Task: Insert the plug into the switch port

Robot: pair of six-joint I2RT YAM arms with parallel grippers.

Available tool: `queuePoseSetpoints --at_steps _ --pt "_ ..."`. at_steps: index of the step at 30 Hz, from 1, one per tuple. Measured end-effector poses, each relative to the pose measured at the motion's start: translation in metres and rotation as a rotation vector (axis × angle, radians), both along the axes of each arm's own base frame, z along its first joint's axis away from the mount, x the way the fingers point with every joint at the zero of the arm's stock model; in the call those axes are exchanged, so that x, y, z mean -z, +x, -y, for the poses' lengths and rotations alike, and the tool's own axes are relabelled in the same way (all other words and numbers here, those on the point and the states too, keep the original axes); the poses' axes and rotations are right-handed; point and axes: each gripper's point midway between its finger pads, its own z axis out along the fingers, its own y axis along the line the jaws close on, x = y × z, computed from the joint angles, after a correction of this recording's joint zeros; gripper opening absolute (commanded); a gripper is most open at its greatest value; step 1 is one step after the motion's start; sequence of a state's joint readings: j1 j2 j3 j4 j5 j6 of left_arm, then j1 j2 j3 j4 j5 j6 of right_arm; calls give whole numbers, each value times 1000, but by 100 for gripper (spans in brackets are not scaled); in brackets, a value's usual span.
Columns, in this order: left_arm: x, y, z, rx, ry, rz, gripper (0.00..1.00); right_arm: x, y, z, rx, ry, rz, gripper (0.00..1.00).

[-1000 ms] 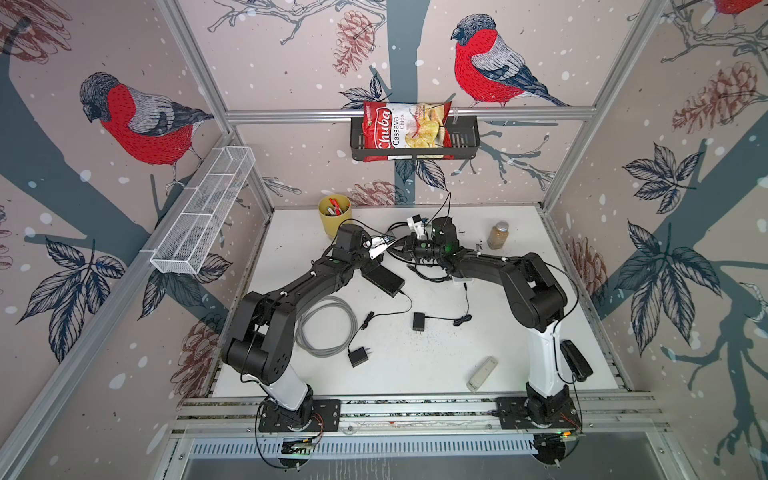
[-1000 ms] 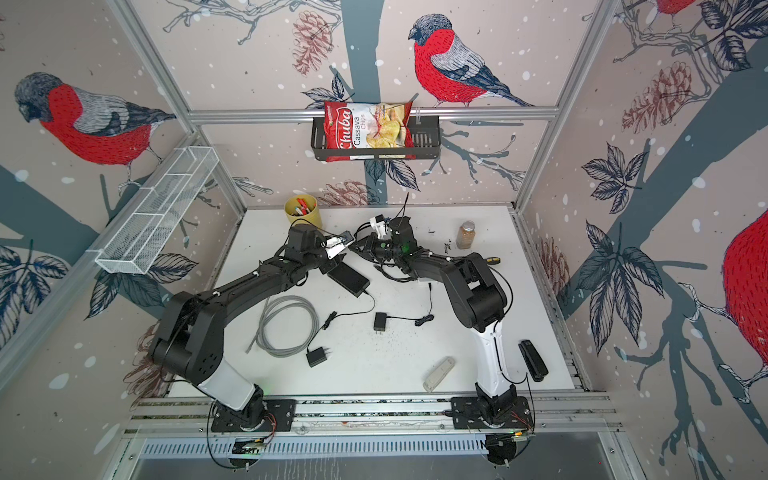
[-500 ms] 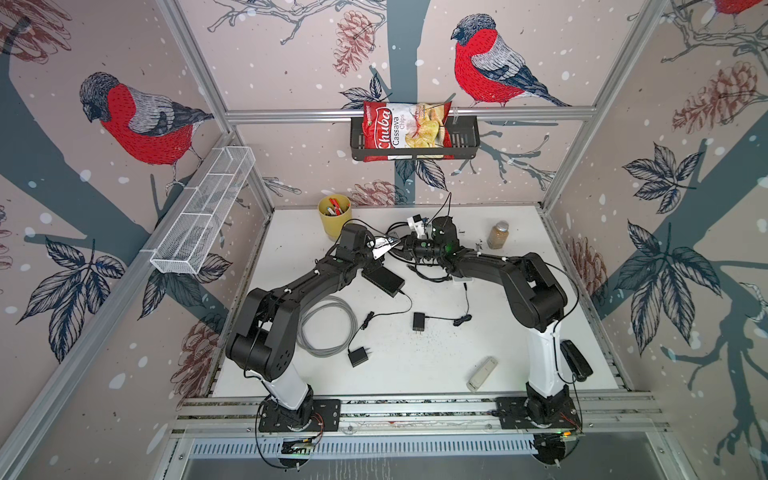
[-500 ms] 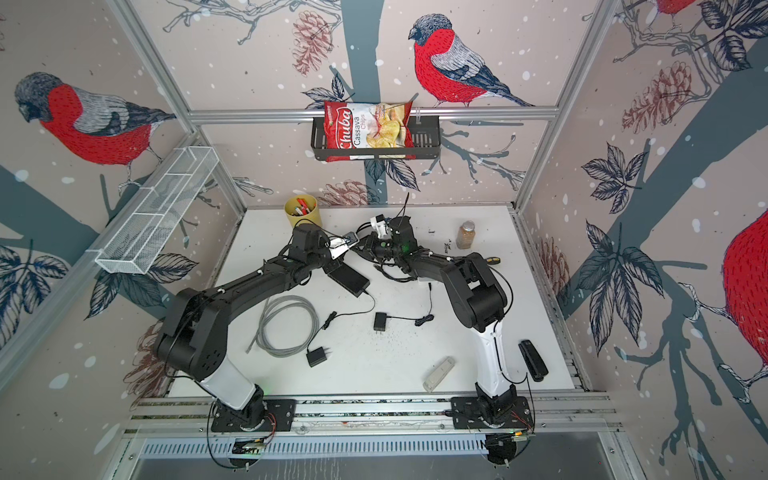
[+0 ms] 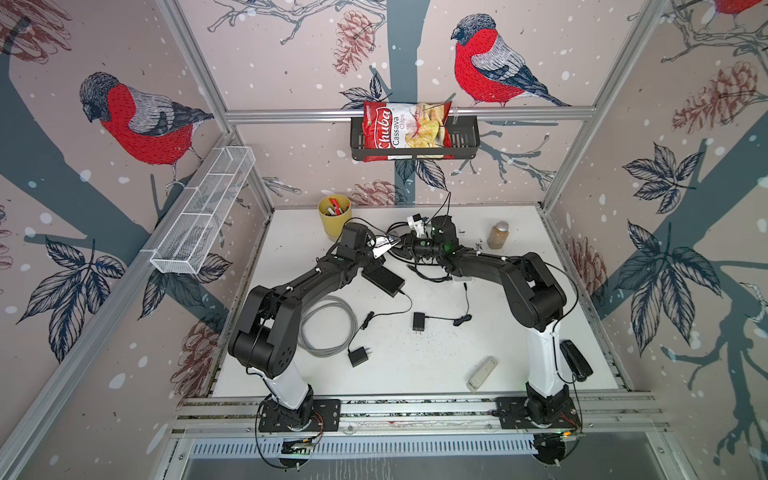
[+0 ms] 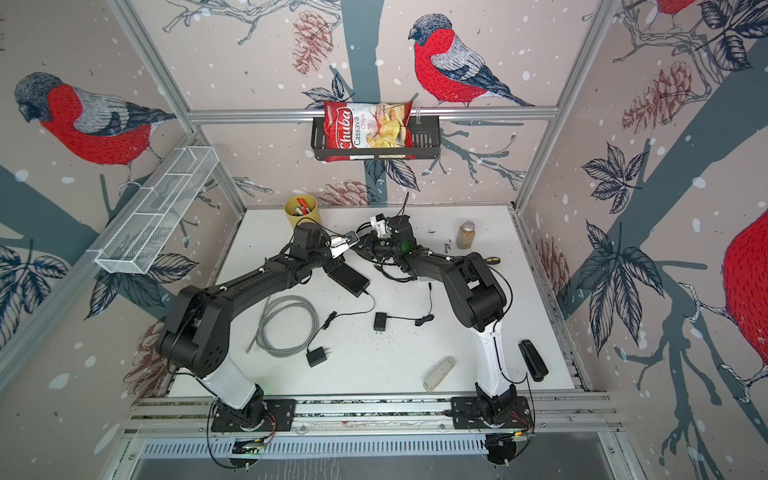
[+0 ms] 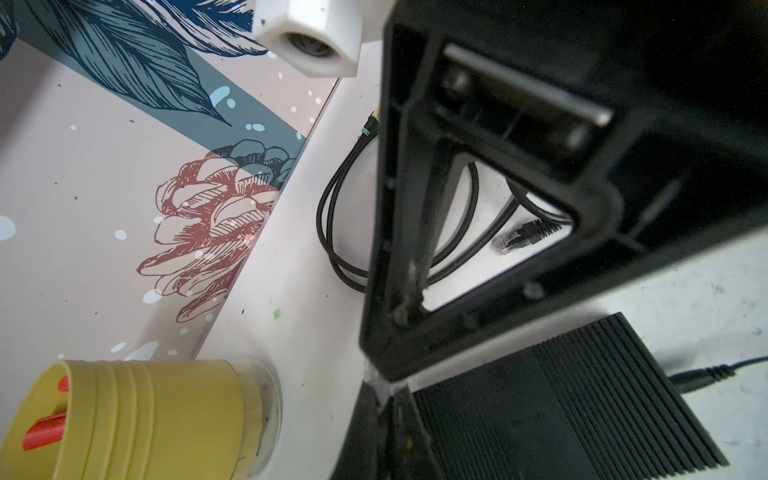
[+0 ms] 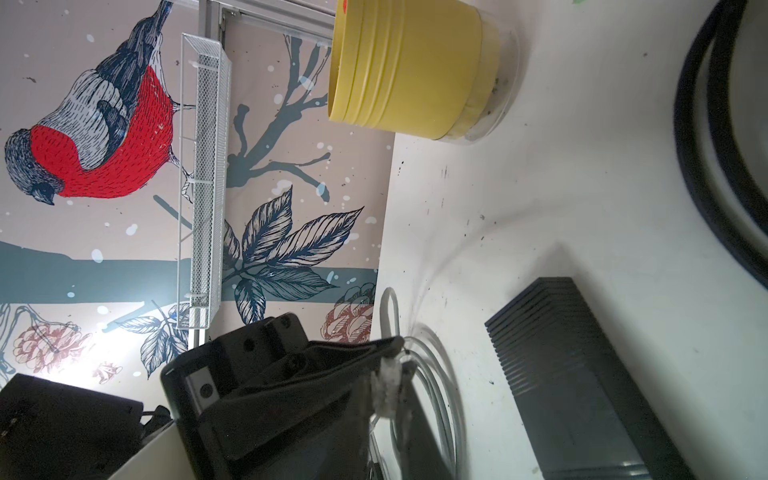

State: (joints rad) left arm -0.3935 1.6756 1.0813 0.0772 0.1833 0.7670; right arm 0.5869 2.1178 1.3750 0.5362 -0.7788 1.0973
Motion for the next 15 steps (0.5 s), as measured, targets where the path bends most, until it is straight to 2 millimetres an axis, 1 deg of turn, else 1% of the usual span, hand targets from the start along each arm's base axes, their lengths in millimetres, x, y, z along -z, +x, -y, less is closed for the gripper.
queuePoseSetpoints --at_steps 2,4,9,12,15 --pt "0 -1 0 0 3 -13 0 1 -1 2 -3 -3 5 38" --pt "1 -3 0 10 -2 -42 0 3 0 12 8 -20 4 41" --pt "6 -7 -2 43 -27 -134 0 -4 12 37 64 -62 59 44" --pt "9 -11 0 72 -46 -196 0 -6 10 42 66 -90 89 44" --pt "10 -12 -1 93 -69 -259 0 -3 9 44 65 -121 109 44"
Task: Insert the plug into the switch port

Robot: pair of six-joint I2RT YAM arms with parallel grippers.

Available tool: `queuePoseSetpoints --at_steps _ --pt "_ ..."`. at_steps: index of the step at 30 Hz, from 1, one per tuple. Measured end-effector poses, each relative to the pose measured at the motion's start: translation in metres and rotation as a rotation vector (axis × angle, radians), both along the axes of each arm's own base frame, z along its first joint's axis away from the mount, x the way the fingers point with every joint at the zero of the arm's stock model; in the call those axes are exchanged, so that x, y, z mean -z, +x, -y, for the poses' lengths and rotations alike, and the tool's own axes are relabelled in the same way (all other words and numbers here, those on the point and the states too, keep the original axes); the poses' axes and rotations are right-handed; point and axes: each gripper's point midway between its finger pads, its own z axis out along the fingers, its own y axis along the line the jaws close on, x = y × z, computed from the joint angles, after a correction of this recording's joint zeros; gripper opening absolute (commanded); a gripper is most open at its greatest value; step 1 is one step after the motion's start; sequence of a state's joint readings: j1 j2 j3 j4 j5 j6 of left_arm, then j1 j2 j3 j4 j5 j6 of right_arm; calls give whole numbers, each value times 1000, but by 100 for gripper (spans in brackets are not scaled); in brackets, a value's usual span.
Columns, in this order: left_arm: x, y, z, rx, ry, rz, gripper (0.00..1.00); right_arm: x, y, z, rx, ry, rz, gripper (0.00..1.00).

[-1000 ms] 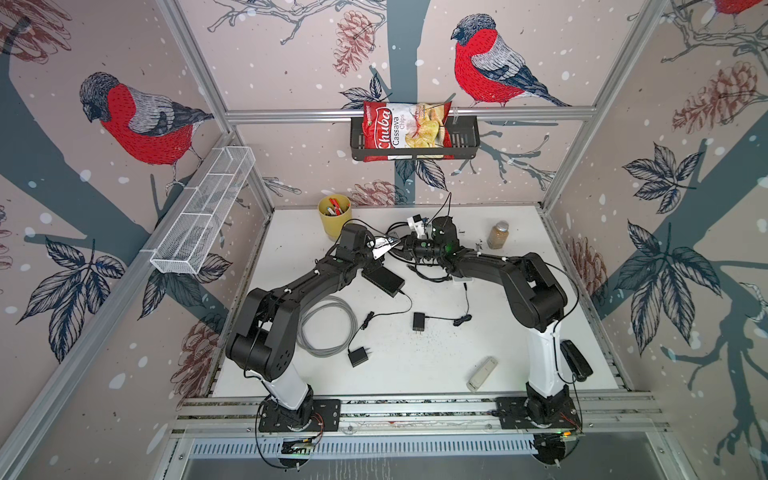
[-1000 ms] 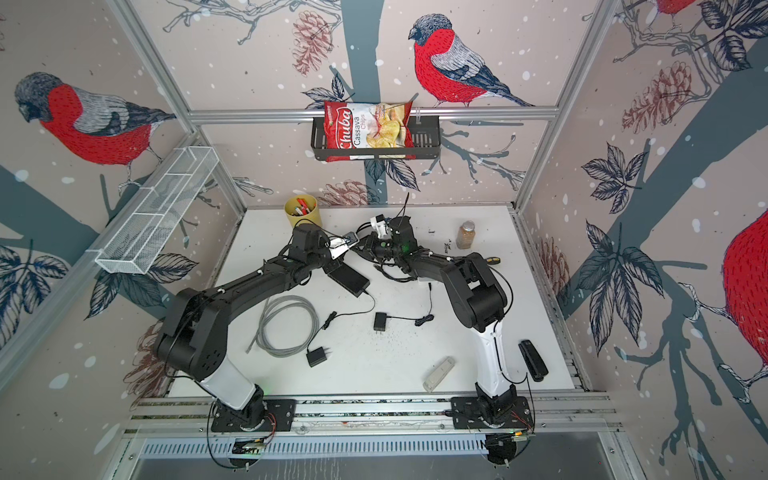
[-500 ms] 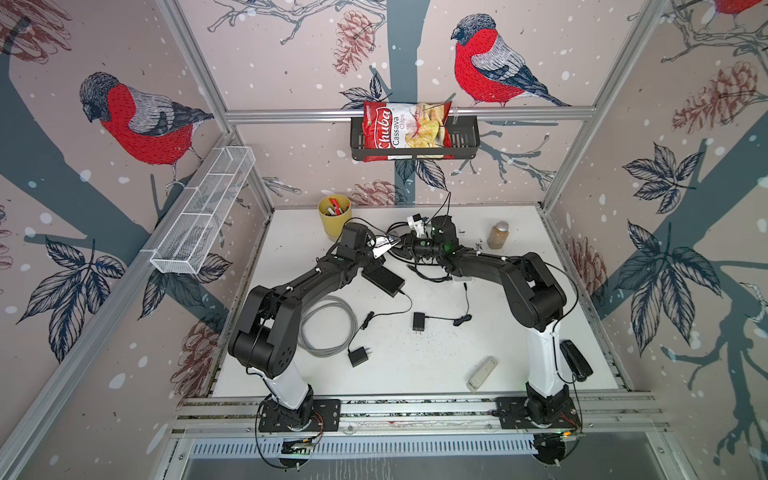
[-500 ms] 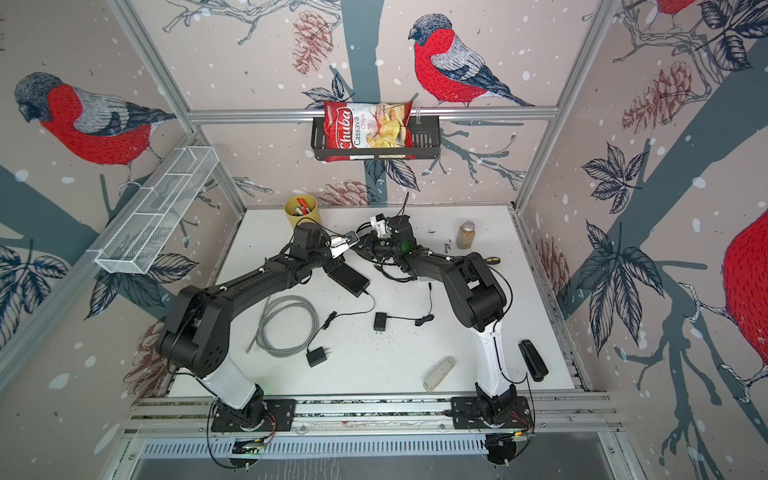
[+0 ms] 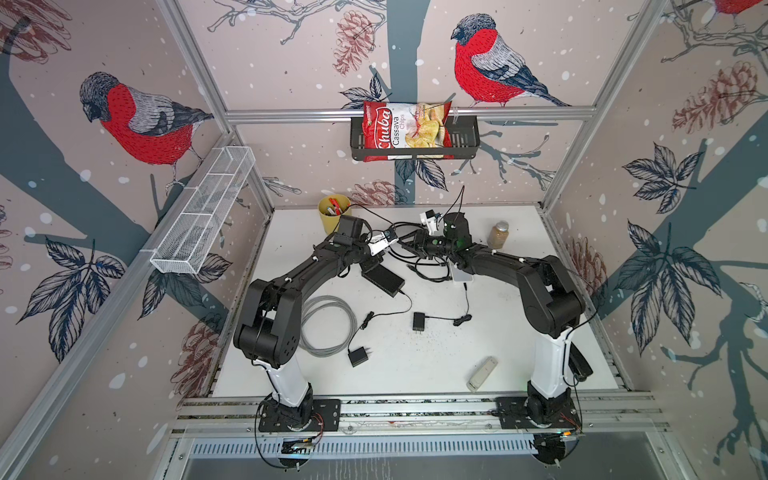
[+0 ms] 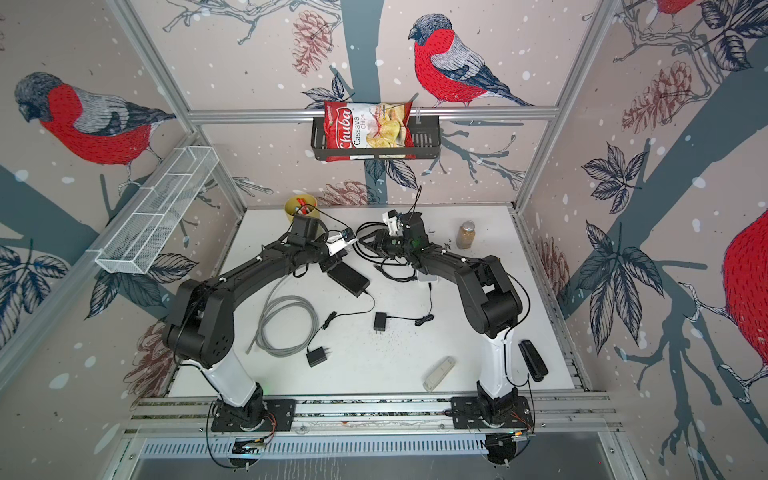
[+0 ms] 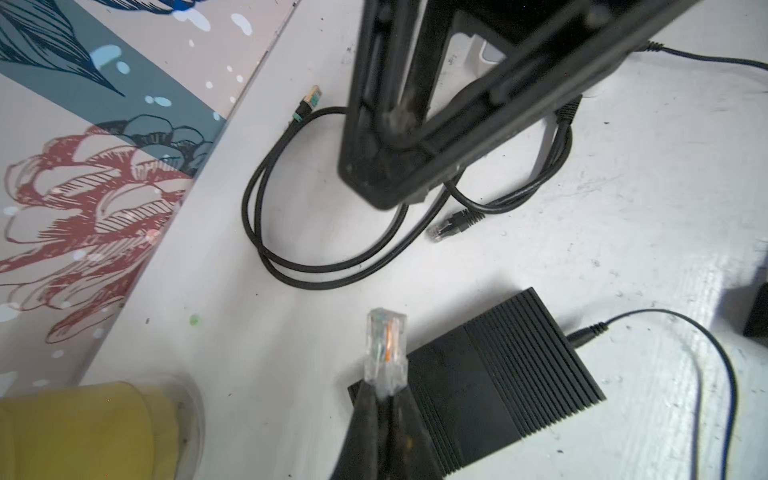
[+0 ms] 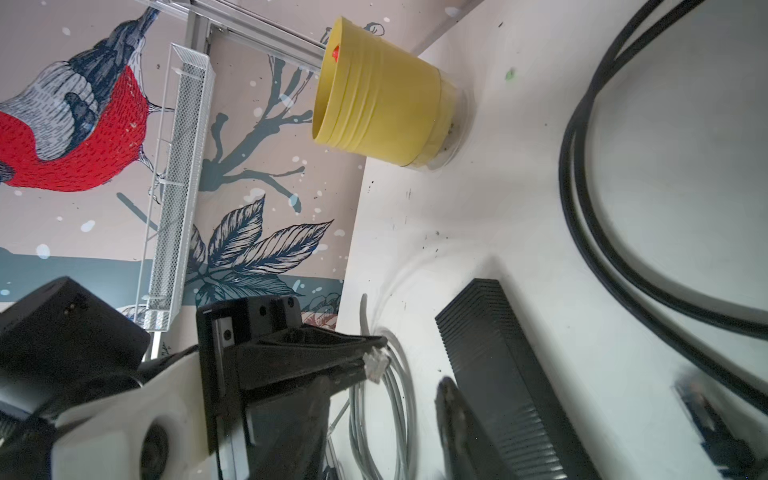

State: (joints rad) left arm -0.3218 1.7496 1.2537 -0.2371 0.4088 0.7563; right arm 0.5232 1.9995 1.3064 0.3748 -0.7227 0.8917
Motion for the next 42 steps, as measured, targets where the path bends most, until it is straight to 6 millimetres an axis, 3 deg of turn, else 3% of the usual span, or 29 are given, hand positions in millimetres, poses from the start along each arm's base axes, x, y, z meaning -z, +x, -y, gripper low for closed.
queuePoseSetpoints --at_steps 8,18,32,37,42 --pt "20 -17 -11 9 -2 -168 0 22 7 11 32 -192 94 48" --pt "40 -46 -29 -62 27 -271 0 64 17 21 54 -447 188 51" --pt "86 -69 -68 -226 130 -381 0 71 16 -9 -11 -516 296 64" --pt "95 -63 -81 -278 120 -408 0 78 10 -19 -45 -544 328 67" --pt "103 -48 -81 -288 119 -424 0 82 12 -29 -59 -551 348 68"
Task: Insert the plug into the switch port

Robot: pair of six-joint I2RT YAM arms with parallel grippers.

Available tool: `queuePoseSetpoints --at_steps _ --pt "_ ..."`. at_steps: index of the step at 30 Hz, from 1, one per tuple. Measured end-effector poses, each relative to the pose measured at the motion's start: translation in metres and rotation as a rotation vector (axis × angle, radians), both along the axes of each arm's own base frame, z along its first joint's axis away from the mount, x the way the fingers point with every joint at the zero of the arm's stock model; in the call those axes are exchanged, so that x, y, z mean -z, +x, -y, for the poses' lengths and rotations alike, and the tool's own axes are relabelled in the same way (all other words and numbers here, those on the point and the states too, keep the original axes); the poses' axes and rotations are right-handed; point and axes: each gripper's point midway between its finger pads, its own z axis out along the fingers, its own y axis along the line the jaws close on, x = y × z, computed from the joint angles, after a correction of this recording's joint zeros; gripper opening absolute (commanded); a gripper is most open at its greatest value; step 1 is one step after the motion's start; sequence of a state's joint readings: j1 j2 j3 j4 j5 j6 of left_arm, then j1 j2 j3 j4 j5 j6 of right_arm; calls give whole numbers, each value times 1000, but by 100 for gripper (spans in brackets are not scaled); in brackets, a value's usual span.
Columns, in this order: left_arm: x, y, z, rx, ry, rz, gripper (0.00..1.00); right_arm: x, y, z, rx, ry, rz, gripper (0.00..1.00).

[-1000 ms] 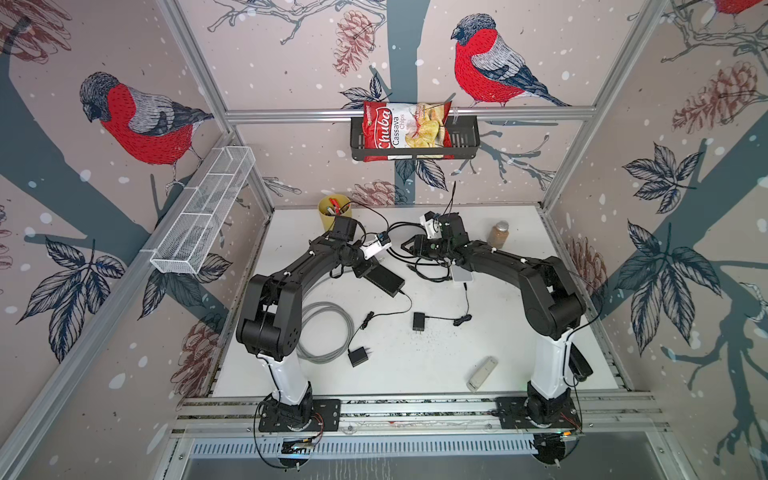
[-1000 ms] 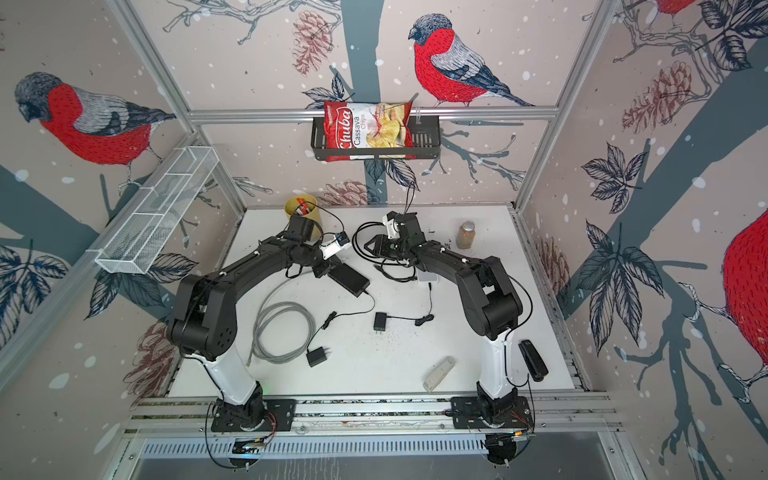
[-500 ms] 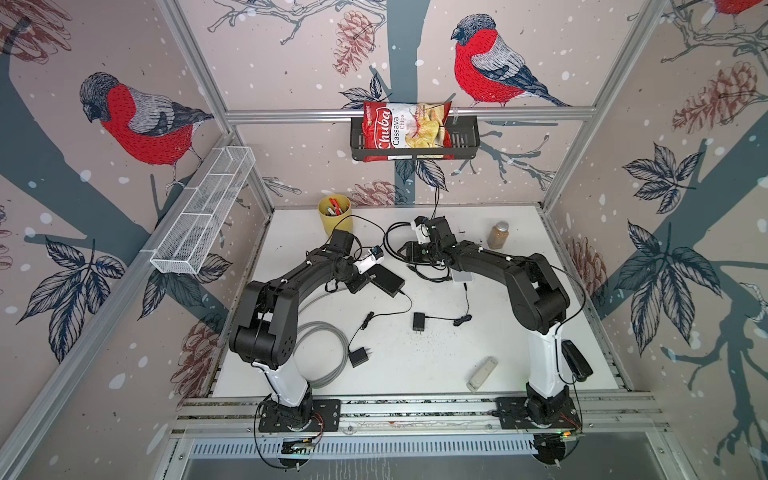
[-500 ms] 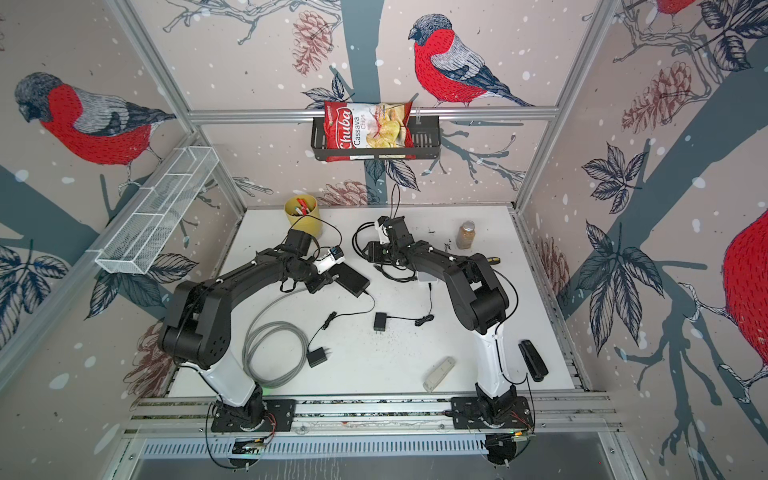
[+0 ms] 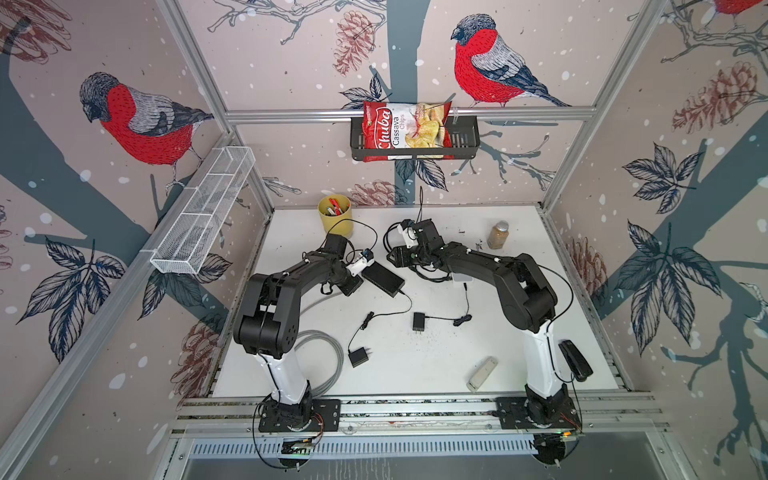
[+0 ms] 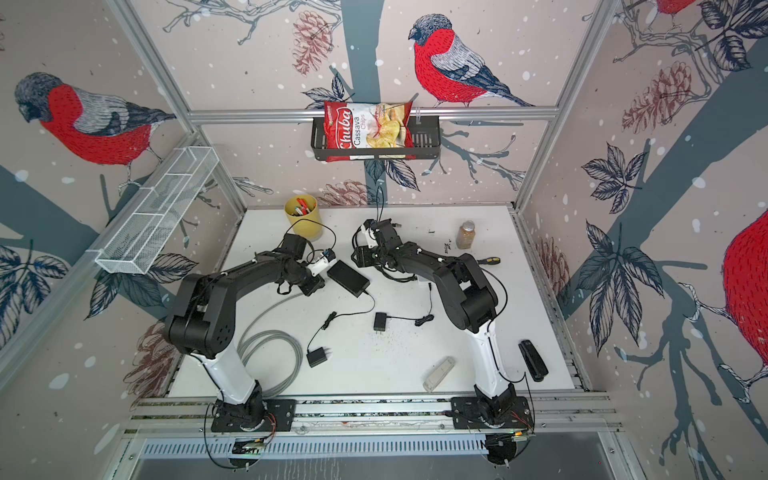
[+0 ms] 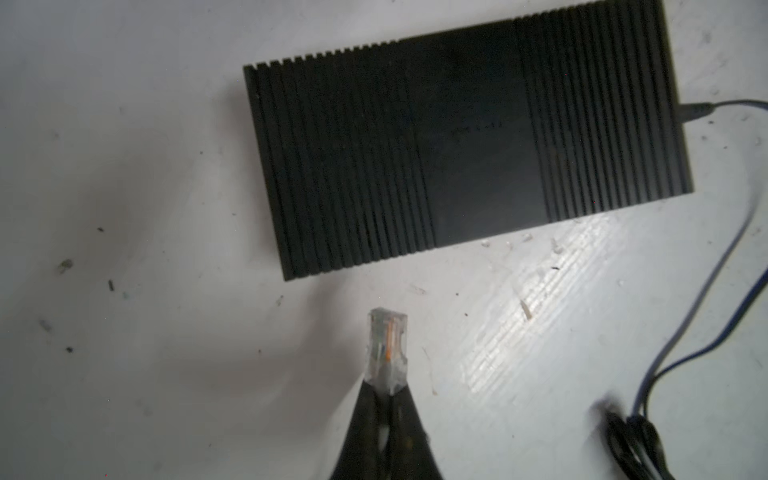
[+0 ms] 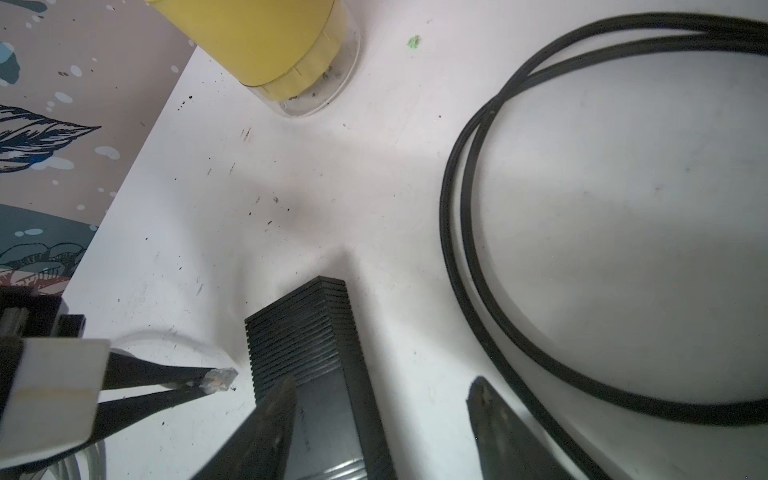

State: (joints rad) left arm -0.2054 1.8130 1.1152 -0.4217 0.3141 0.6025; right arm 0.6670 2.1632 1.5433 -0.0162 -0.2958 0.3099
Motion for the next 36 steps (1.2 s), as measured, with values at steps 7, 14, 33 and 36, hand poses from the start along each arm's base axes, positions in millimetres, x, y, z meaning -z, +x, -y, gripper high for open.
queuePoseSetpoints --at_steps 7,14,33,36 --pt "12 8 0 -3 9 -23 0 2 5 -13 -28 -3 22 69" --pt "11 21 0 -10 25 -5 0 23 4 -18 -60 -23 -4 69" --pt "10 6 23 77 48 -60 0 44 1 -8 2 -14 -96 69" --pt "11 3 28 93 46 -65 0 43 0 -8 12 -6 -106 70"
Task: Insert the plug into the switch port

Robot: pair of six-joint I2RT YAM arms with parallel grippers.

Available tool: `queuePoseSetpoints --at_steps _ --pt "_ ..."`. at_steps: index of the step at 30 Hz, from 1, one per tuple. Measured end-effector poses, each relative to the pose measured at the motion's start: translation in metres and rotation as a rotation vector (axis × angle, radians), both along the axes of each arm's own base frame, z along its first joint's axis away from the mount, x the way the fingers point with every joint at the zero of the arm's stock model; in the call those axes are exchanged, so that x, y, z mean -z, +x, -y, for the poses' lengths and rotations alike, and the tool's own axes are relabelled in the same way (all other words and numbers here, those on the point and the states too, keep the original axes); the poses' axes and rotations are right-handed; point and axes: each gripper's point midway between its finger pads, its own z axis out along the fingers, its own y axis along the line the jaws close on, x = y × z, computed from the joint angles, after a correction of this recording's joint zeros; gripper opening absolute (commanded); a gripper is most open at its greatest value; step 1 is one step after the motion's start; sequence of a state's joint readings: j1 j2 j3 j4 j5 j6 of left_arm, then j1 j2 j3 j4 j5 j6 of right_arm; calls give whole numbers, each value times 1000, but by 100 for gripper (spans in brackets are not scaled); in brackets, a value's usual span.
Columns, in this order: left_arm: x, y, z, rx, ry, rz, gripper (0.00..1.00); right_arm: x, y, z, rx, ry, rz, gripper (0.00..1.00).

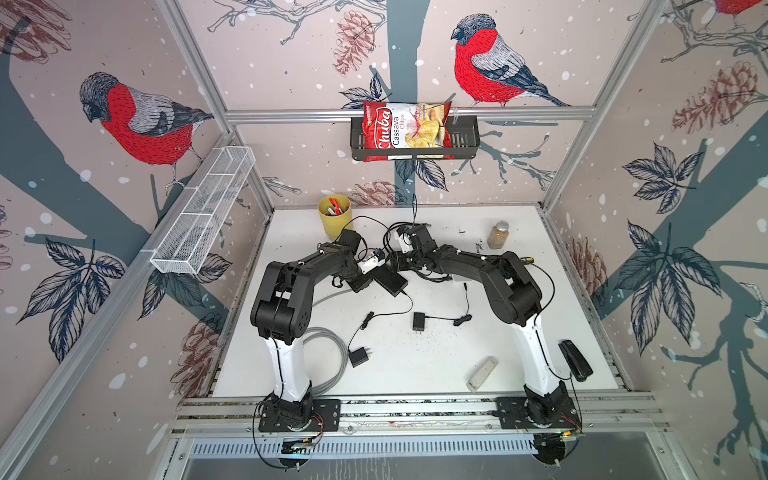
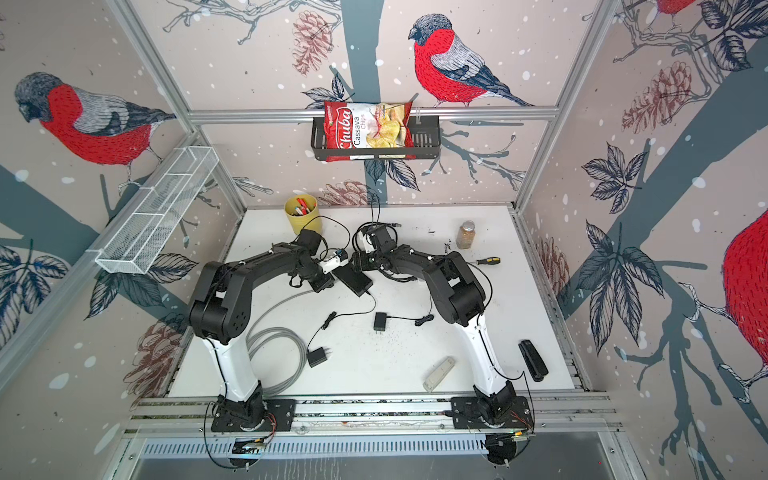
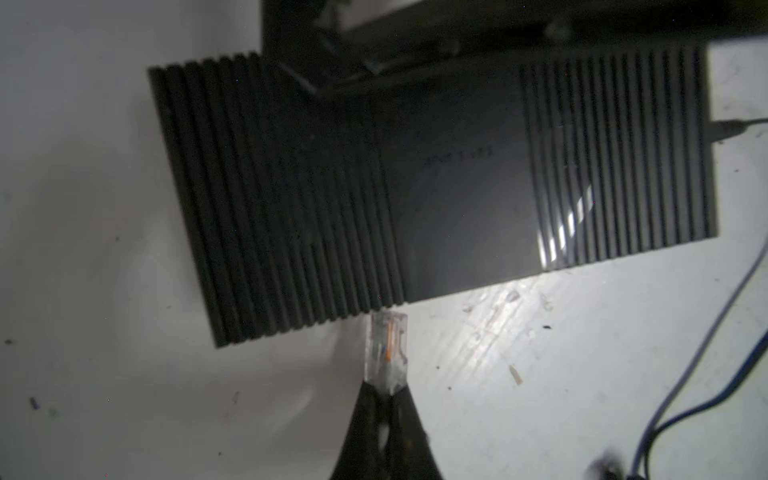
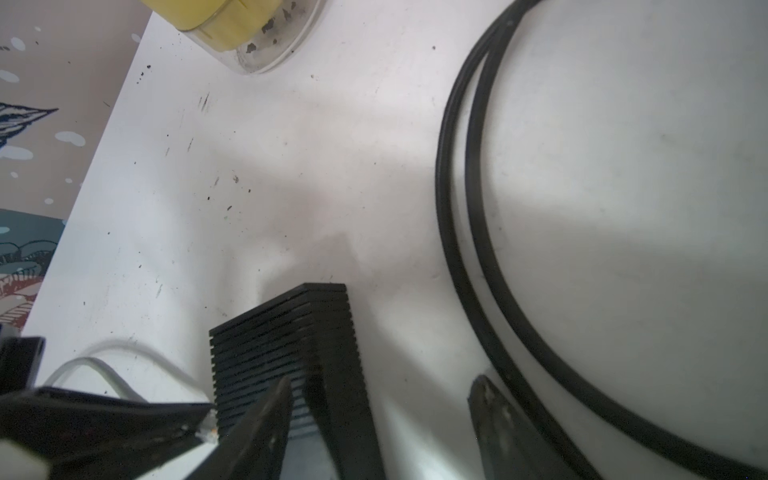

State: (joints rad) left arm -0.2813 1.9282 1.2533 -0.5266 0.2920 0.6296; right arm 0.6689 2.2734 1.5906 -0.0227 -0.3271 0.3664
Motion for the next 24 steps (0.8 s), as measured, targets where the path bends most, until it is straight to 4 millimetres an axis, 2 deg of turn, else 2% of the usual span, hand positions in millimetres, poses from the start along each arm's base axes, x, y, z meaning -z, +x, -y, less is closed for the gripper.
queuePoseSetpoints --at_steps 8,24 --pt "0 -1 6 20 -2 5 0 0 -3 2 4 3 -13 69" --pt "-3 20 10 2 -36 22 0 -2 -23 -2 -35 67 -87 68"
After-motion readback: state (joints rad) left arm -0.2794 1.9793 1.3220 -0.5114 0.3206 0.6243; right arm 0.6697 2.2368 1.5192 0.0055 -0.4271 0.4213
